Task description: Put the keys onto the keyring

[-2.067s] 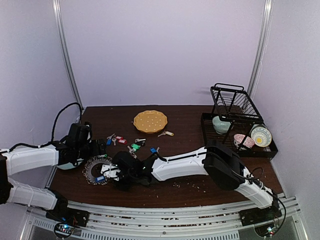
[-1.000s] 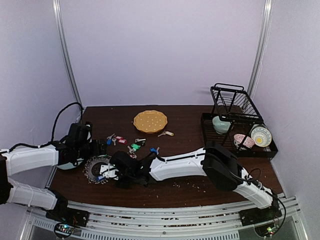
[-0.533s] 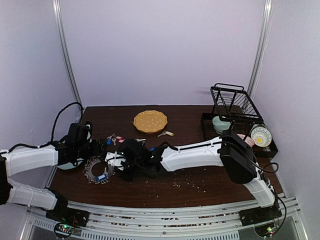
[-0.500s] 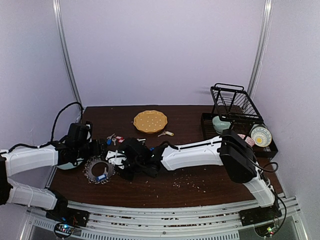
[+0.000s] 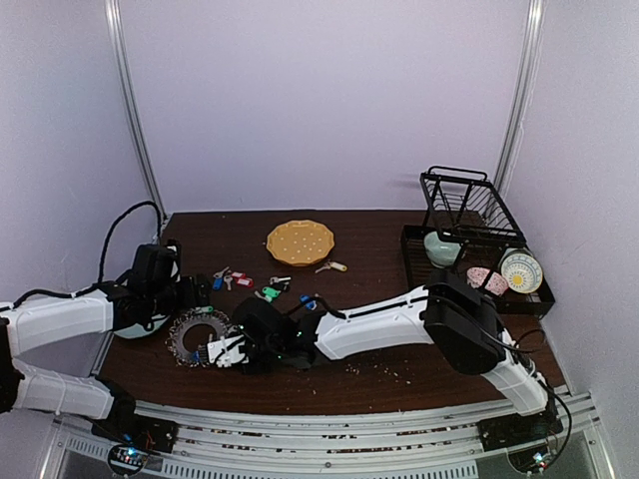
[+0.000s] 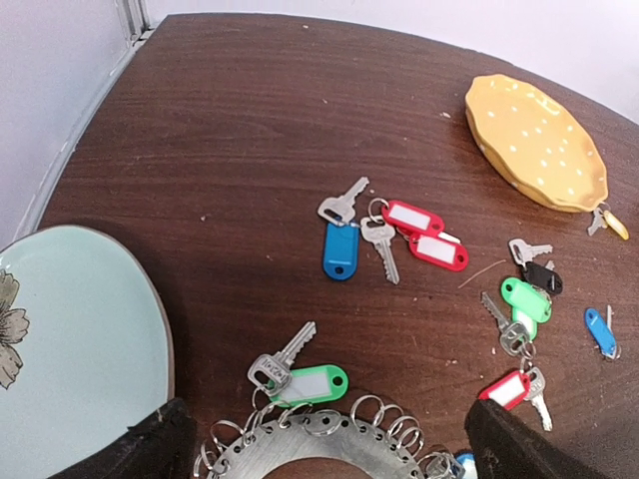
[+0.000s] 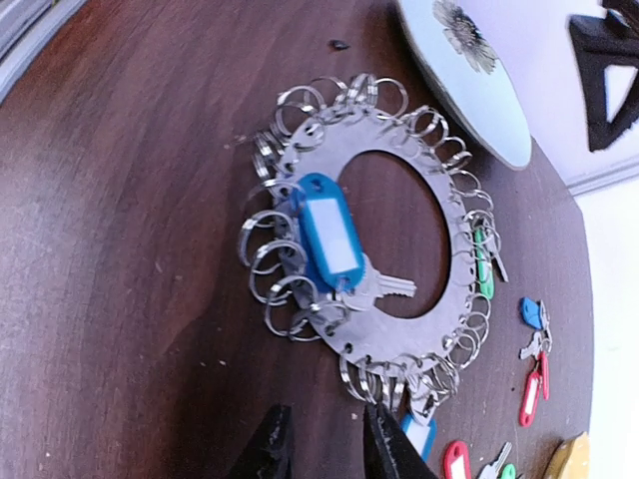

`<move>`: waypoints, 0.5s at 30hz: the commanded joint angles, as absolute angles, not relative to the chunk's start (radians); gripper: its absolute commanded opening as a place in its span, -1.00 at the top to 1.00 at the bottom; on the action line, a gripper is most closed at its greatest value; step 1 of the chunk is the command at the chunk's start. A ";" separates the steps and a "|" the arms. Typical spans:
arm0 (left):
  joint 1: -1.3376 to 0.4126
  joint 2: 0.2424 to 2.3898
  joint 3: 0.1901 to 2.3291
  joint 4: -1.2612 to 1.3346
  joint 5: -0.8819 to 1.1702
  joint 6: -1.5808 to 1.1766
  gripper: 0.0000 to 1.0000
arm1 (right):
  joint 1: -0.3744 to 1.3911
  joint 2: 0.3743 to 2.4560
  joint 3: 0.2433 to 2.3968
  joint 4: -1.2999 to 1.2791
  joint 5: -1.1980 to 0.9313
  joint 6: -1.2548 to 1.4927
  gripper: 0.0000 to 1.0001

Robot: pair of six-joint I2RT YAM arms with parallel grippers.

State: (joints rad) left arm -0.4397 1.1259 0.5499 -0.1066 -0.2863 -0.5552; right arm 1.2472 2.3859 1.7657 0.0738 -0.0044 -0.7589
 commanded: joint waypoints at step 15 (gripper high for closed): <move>-0.425 1.063 0.551 -0.083 -0.301 -0.541 -0.96 | 1.254 2.544 1.915 0.109 0.186 -0.903 0.55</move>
